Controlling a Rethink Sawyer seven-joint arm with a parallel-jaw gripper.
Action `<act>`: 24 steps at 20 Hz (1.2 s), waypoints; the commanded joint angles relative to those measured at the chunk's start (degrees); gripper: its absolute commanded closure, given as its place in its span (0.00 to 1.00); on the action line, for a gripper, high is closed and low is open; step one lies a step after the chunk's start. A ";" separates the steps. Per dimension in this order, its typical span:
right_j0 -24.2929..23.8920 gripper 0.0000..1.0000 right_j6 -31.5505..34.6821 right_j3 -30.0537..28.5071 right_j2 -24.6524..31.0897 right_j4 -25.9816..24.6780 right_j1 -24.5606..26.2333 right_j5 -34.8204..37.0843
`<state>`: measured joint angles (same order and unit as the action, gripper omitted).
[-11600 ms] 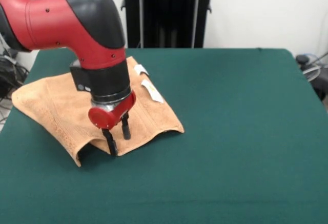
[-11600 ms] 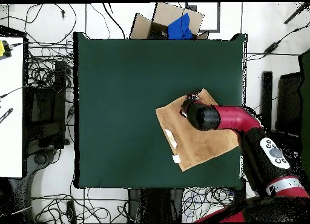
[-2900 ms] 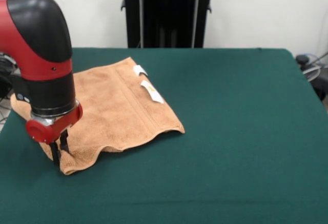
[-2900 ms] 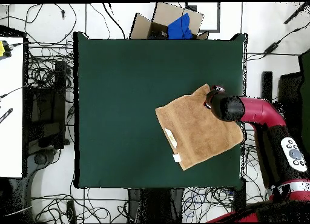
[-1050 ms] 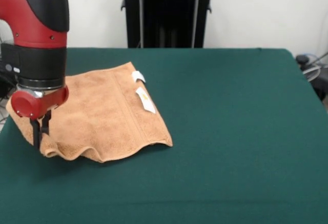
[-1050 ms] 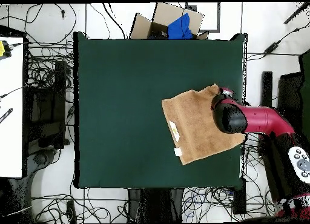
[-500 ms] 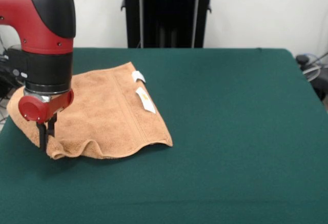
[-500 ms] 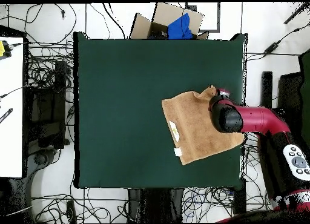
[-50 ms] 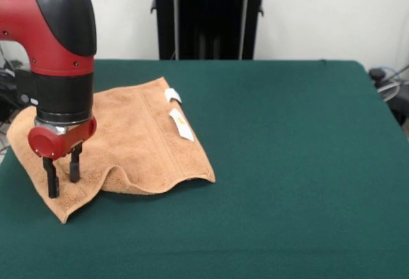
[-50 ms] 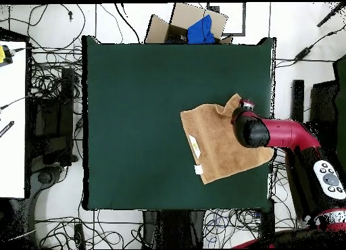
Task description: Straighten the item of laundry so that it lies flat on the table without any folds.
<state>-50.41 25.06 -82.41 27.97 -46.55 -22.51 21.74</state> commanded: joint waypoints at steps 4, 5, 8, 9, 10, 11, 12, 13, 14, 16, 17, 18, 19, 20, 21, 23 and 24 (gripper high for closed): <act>0.81 0.00 5.09 1.23 -0.07 1.41 3.02 3.49; 0.75 0.00 4.88 1.57 0.01 1.57 2.98 3.80; -0.15 0.00 3.86 1.12 1.18 1.96 2.47 3.45; -0.20 0.00 3.78 1.19 1.27 2.12 2.44 3.51; -0.25 0.00 3.71 1.26 1.36 2.28 2.41 3.57; -0.17 0.00 3.69 1.27 1.47 2.47 2.29 3.60; -0.09 0.00 3.67 1.29 1.58 2.66 2.18 3.63; 0.49 0.00 4.31 1.26 1.27 2.66 1.78 3.36; 0.54 0.00 4.30 1.08 1.38 2.77 1.48 3.13; -0.89 0.00 3.24 -0.17 3.62 3.02 0.62 1.25; -1.48 0.00 2.69 -0.37 4.62 3.27 0.41 0.73; -1.30 0.00 2.52 0.21 4.97 3.40 0.40 0.73; -1.29 0.00 0.61 1.38 6.59 3.30 1.20 0.89; -1.12 0.00 -0.82 2.44 7.39 3.22 1.97 1.52; -1.59 0.00 -3.66 2.33 9.37 2.38 2.24 1.41; -2.52 0.00 -9.35 2.12 13.33 0.72 2.77 1.18; 0.61 0.00 -3.71 2.88 9.09 -0.42 0.47 0.17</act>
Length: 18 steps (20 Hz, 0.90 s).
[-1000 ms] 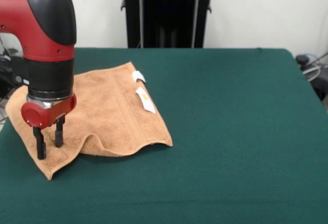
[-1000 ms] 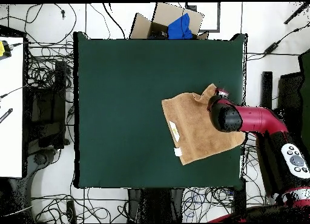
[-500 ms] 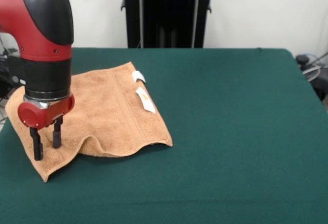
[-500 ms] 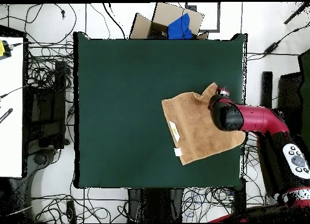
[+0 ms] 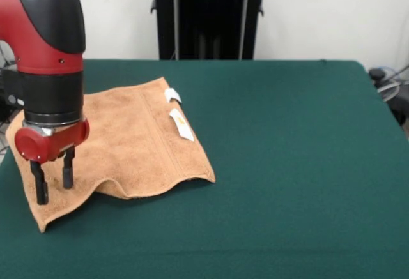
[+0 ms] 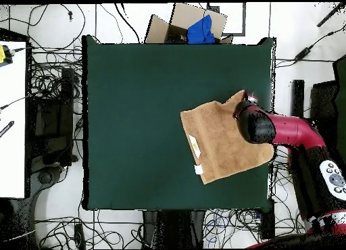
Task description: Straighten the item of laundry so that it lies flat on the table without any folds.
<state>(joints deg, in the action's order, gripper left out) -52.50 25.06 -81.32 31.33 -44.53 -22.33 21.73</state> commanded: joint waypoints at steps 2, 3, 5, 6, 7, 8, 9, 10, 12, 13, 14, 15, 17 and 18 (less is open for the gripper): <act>14.86 0.00 15.04 6.66 -10.56 -4.80 -3.69 4.34; 20.38 0.00 21.76 10.21 -17.64 -4.74 -3.34 14.10; 24.57 0.00 26.18 11.54 -24.14 -3.58 -3.54 22.60; 27.45 0.00 29.90 12.29 -28.74 -3.20 -3.77 27.54; 29.67 0.00 32.91 12.38 -32.45 -3.02 -3.99 31.47; 31.89 0.00 35.93 12.46 -36.16 -2.83 -4.20 35.40; 33.17 0.00 37.56 12.36 -38.15 -2.31 -4.31 37.84; 34.46 0.00 39.19 12.27 -40.14 -1.79 -4.43 40.27; 37.05 0.00 43.19 12.87 -43.64 -1.99 -4.34 45.93; 38.92 0.00 46.05 13.99 -46.45 -2.04 -3.62 52.68; 39.83 0.00 47.37 14.61 -47.92 -2.05 -3.20 57.01; 40.73 0.00 48.69 15.22 -49.40 -2.06 -2.77 61.34; 41.16 0.00 48.91 15.07 -49.89 -1.92 -2.76 64.60; 41.07 0.00 49.06 14.74 -49.52 -1.96 -2.96 64.53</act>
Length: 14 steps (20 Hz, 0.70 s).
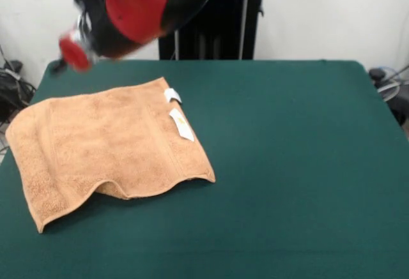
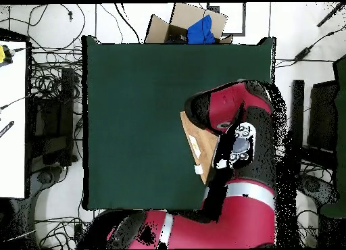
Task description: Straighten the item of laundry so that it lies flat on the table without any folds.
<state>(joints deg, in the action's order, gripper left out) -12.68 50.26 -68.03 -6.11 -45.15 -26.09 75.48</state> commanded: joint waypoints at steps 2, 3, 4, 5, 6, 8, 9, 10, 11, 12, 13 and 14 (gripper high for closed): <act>0.68 0.00 23.66 -0.07 -10.55 -1.11 -0.38 8.61; 0.01 0.00 23.52 -0.64 -9.65 -1.15 -0.39 7.35; -0.67 0.00 23.39 -1.21 -8.76 -1.18 -0.41 6.09; -1.56 0.00 22.63 -1.64 -7.49 -1.10 -0.15 4.42; -2.58 0.00 21.77 -2.13 -6.06 -0.83 -0.04 1.46; -4.21 0.00 20.43 -2.79 -3.79 -0.40 0.24 -3.19; -6.31 0.00 17.52 -4.13 -1.35 0.28 -0.14 -8.78; -8.96 0.00 13.82 -6.02 1.83 1.55 -0.67 -15.45; -11.62 0.00 10.13 -7.90 5.00 2.82 -1.20 -22.13; -13.99 0.00 6.97 -9.34 7.69 4.13 -1.25 -26.44; -17.62 0.00 2.61 -11.64 11.47 5.72 -1.35 -31.99; -18.59 0.00 1.39 -11.95 12.53 5.99 -0.96 -33.07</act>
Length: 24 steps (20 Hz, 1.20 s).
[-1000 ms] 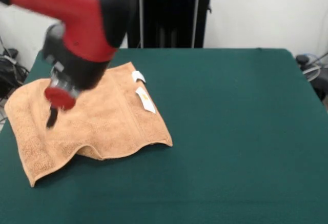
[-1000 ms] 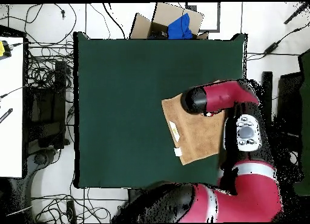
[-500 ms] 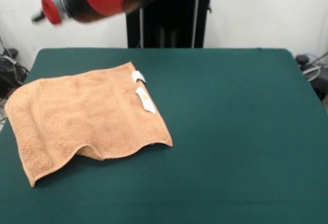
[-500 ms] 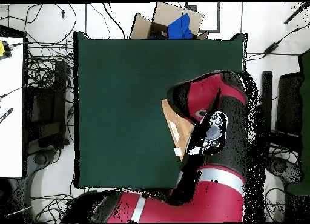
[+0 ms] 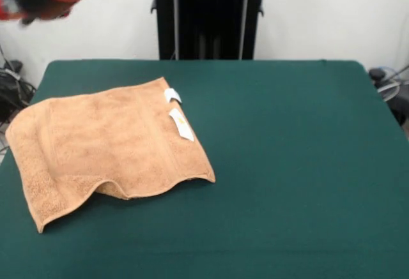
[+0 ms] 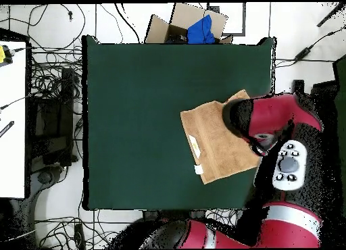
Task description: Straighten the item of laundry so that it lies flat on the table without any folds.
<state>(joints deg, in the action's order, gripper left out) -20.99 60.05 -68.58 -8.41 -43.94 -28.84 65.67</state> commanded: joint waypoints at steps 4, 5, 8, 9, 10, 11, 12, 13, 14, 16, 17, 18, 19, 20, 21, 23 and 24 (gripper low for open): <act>-13.07 0.00 -9.82 -11.64 17.36 5.23 3.50 -25.19; -13.47 0.00 -9.68 -12.12 17.71 5.23 3.41 -25.87; -15.14 0.00 -9.63 -14.21 19.21 5.06 2.65 -29.13; -15.07 0.00 -8.59 -14.85 18.87 4.84 2.05 -29.93; -14.81 0.00 -7.89 -14.95 18.54 4.59 1.74 -29.98; -14.55 0.00 -7.19 -15.05 18.21 4.34 1.42 -30.03; -14.54 0.00 -7.03 -14.83 18.25 4.33 1.45 -29.59; -14.54 0.00 -6.88 -14.62 18.29 4.33 1.47 -29.15; -14.55 0.00 -6.84 -14.36 18.34 4.32 1.51 -28.78; -14.47 0.00 -6.72 -13.87 18.32 4.26 1.47 -27.86; -14.26 0.00 -6.45 -13.51 18.12 4.22 1.30 -27.17; -14.26 0.00 -6.46 -13.32 18.16 4.20 1.15 -26.65; -14.12 0.00 -6.51 -12.64 18.08 4.26 1.15 -25.54; -14.27 0.00 -6.71 -12.49 18.35 4.17 1.09 -25.45; -15.15 0.00 -7.64 -12.62 19.36 4.27 1.11 -26.01; -16.44 0.00 -8.89 -12.40 20.96 4.17 1.48 -26.68; -17.43 0.00 -9.96 -12.39 22.23 4.09 1.69 -27.44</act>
<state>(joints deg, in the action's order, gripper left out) -37.56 60.05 -77.00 5.13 -41.28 -28.19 36.53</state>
